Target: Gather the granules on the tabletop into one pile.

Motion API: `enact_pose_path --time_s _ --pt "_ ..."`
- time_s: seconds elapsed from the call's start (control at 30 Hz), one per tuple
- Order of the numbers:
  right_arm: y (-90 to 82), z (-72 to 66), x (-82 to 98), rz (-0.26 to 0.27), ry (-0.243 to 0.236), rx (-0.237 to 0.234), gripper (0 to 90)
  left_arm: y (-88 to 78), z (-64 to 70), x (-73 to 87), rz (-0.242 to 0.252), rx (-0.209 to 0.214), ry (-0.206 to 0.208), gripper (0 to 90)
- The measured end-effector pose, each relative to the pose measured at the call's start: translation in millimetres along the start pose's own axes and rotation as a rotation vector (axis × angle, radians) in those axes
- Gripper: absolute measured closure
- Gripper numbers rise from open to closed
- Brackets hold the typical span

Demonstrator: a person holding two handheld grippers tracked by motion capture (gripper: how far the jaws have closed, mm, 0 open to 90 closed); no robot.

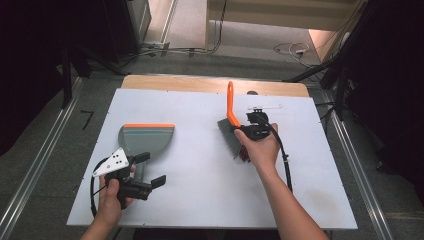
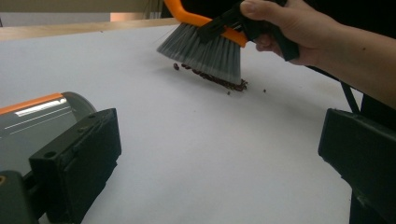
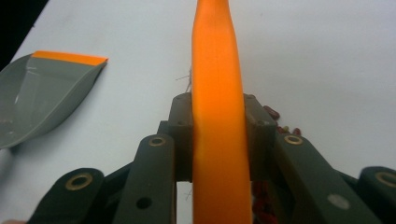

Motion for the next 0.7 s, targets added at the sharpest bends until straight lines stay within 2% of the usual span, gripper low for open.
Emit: enact_pose_path --time_s 0.13,0.2,0.27,0.33,0.4,0.5,0.53,0.6,0.67,0.7 --pt "21.4 0.8 0.4 -0.050 0.067 0.010 68.5 -0.7 -0.8 -0.1 0.000 -0.001 -0.002 0.2" --pt "24.7 5.1 3.1 -0.065 0.088 0.042 68.5 -0.7 -0.7 0.0 -0.001 0.000 -0.001 0.2" --pt "22.8 10.1 5.2 -0.071 0.112 0.033 68.4 -0.6 -0.8 0.0 -0.003 0.001 0.001 0.3" --pt "17.7 12.3 7.7 -0.082 0.096 0.070 68.5 -0.2 -1.0 -0.1 -0.002 0.002 0.002 0.2" --pt "11.5 14.5 10.7 -0.087 0.091 0.086 68.5 -0.1 -1.2 -0.1 -0.005 -0.002 0.001 0.2" --pt "2.7 18.3 15.1 -0.077 0.096 0.077 68.5 0.6 -0.4 0.0 -0.005 -0.002 0.003 0.3" --pt "-0.6 19.2 15.7 -0.060 0.084 0.051 68.5 0.8 0.1 0.2 -0.007 -0.001 0.003 0.3" --pt "-8.9 19.5 16.0 -0.049 0.056 0.034 68.5 0.9 0.6 0.4 -0.006 -0.002 0.003 0.2" --pt "-19.4 16.4 14.8 -0.032 -0.033 -0.047 68.4 0.7 0.7 0.5 -0.007 -0.003 0.003 0.2" --pt "-25.8 15.1 14.9 -0.040 -0.079 -0.042 68.4 0.7 0.5 0.5 -0.006 -0.002 0.002 0.2"
Point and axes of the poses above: each handheld gripper's, and its own axes: y roughly forward along the jaws, x roughly out of its underside, z roughly to its right, the point moved 4 cm from there along y, roughly forward along the jaws, and after that the axes turned 14 degrees about -y, right-handed, at the moved point
